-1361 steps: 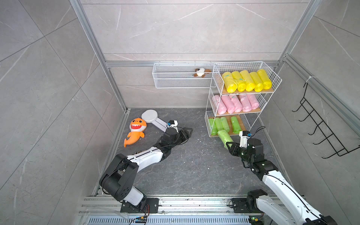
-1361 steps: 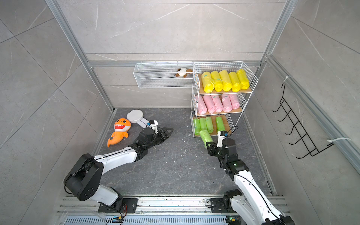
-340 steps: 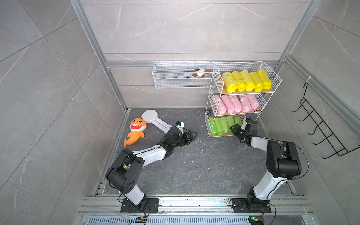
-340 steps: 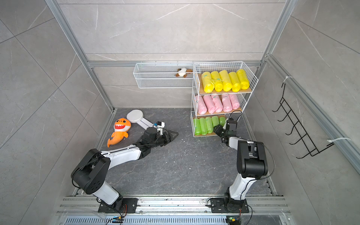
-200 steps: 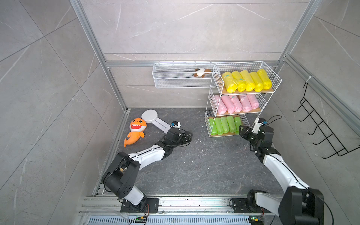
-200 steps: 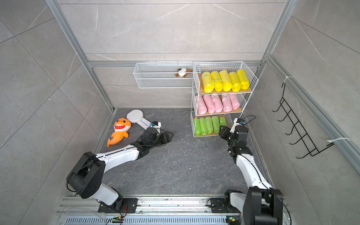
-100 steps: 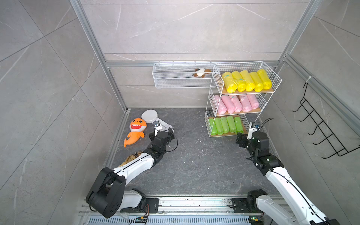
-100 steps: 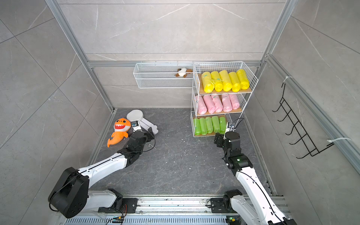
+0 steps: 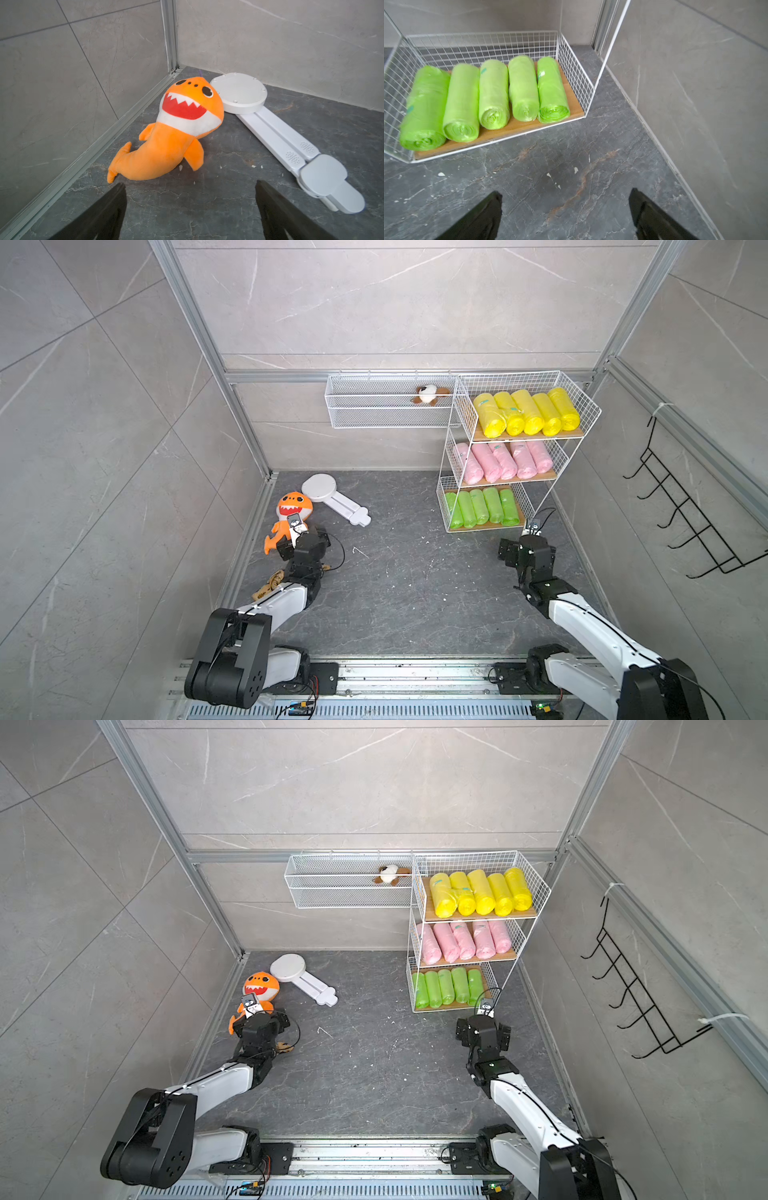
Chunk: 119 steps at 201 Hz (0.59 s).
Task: Sort the rolls of trash bags by color and place them on the shelf
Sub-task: Reset both arms
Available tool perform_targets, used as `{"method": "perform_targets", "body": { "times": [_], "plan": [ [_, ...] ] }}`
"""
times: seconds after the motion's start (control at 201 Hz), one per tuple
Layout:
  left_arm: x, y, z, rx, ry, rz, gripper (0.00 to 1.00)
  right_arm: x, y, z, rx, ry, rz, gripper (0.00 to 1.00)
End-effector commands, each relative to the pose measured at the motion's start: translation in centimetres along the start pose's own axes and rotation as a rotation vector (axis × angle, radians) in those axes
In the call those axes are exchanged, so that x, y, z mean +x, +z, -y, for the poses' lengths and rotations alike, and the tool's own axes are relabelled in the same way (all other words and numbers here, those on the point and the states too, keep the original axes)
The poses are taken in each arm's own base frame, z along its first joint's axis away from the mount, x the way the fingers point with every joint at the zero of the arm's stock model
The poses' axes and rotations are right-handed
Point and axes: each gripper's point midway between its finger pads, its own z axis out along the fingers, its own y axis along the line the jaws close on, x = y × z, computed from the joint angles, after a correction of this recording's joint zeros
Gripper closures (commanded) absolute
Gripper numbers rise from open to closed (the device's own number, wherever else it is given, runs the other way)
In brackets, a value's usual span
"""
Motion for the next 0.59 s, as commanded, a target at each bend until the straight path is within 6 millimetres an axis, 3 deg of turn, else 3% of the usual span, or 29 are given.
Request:
{"method": "perform_targets", "body": {
  "times": [0.0, 0.139, 0.323, 0.433, 0.587],
  "plan": [
    [-2.7, 0.7, 0.4, 0.073, -0.01, 0.091, 0.02, -1.5, 1.1, -0.5, 0.008, 0.011, 0.108, 0.0],
    [-3.5, 0.6, 0.4, 0.091, -0.02, 0.133, 0.02, -1.1, 2.5, -2.2, -0.051, -0.011, 0.1, 0.0],
    [-3.0, 0.0, 0.3, 0.105, 0.014, 0.122, 0.02, -1.9, 3.0, -2.3, -0.051, -0.013, 0.158, 0.0],
    [-1.4, 0.1, -0.6, 0.062, 0.064, 0.098, 0.02, -2.1, 3.5, -2.3, -0.063, -0.009, 0.19, 0.0],
    [0.2, 1.4, 0.9, 0.16, 0.082, 0.062, 0.02, -1.6, 4.5, -2.2, -0.069, 0.01, 0.217, 0.0]
  ]
}}
